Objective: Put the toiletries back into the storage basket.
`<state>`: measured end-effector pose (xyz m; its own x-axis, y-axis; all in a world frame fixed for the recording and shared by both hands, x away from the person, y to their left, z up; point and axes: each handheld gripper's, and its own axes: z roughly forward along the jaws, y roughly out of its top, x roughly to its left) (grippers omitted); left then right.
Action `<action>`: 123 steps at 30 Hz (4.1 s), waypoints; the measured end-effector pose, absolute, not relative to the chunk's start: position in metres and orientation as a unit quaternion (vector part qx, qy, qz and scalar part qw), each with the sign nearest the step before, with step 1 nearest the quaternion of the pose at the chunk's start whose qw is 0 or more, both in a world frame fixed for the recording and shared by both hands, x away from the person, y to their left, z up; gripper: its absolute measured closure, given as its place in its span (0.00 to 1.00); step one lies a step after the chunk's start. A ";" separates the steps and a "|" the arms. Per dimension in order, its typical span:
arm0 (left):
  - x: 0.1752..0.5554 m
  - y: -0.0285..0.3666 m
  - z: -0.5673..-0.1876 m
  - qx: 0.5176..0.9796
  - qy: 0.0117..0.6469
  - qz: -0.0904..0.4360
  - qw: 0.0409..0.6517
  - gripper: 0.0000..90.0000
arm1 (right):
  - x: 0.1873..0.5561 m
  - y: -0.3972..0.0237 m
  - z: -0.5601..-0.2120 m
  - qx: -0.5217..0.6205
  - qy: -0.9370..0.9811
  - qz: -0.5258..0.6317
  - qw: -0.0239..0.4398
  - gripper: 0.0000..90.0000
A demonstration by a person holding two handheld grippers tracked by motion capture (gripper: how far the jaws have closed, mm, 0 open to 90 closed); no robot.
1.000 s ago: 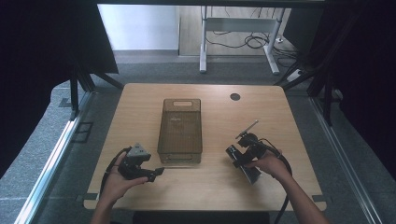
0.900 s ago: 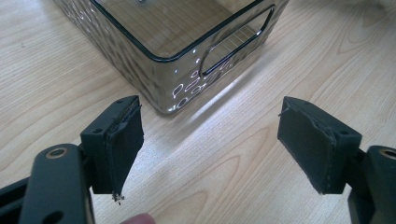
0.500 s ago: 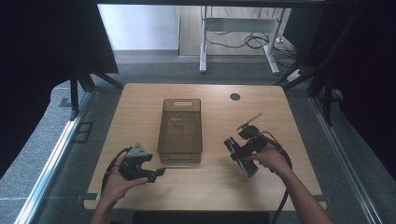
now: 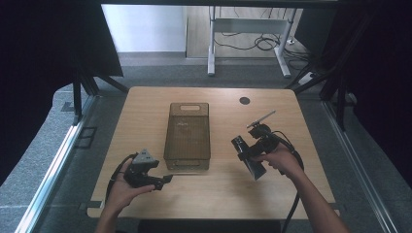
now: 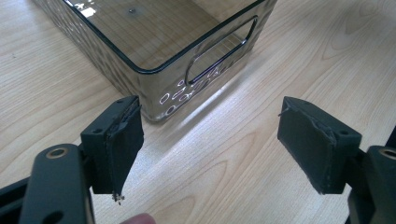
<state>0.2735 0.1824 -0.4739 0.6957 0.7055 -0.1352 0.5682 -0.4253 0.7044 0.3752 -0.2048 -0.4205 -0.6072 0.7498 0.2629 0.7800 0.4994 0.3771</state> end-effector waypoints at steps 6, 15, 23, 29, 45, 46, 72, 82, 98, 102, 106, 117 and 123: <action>0.274 0.180 -0.475 0.842 0.378 0.088 0.375 0.25 | 0.378 -0.202 -0.415 -0.446 -0.861 -0.242 0.036 0.51; 0.275 0.183 -0.475 0.842 0.377 0.088 0.376 0.25 | 0.383 -0.188 -0.402 -0.440 -0.861 -0.253 0.034 0.51; 0.275 0.182 -0.476 0.842 0.379 0.087 0.374 0.25 | 0.391 -0.177 -0.393 -0.444 -0.857 -0.259 0.040 0.51; 0.274 0.182 -0.475 0.842 0.377 0.089 0.376 0.25 | 0.397 -0.169 -0.388 -0.445 -0.855 -0.261 0.047 0.51; 0.274 0.183 -0.475 0.841 0.377 0.087 0.378 0.25 | 0.410 -0.138 -0.376 -0.445 -0.853 -0.266 0.057 0.51; 0.274 0.184 -0.475 0.841 0.377 0.088 0.378 0.25 | 0.410 -0.136 -0.376 -0.445 -0.854 -0.265 0.058 0.51; 0.274 0.186 -0.474 0.838 0.378 0.088 0.384 0.25 | 0.426 -0.097 -0.372 -0.442 -0.854 -0.266 0.071 0.51; 0.274 0.185 -0.474 0.840 0.376 0.085 0.382 0.25 | 0.432 -0.084 -0.368 -0.443 -0.853 -0.265 0.071 0.51; 0.275 0.187 -0.475 0.841 0.375 0.085 0.381 0.25 | 0.449 -0.062 -0.372 -0.453 -0.850 -0.258 0.077 0.51; 0.274 0.186 -0.474 0.837 0.377 0.085 0.386 0.25 | 0.450 -0.057 -0.370 -0.456 -0.847 -0.261 0.080 0.52; 0.274 0.187 -0.474 0.839 0.376 0.085 0.384 0.25 | 0.452 -0.052 -0.371 -0.457 -0.848 -0.257 0.079 0.52; 0.275 0.187 -0.474 0.840 0.375 0.085 0.383 0.25 | 0.458 -0.046 -0.375 -0.467 -0.846 -0.248 0.073 0.52; 0.275 0.185 -0.475 0.842 0.374 0.085 0.380 0.25 | 0.462 -0.039 -0.378 -0.471 -0.843 -0.249 0.076 0.52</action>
<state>0.2747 0.1853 -0.4753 0.7062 0.6937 -0.1416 0.5654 -0.4321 0.7026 0.4616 -0.0393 -0.3781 -0.5453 0.7561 0.3619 0.8314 0.4329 0.3482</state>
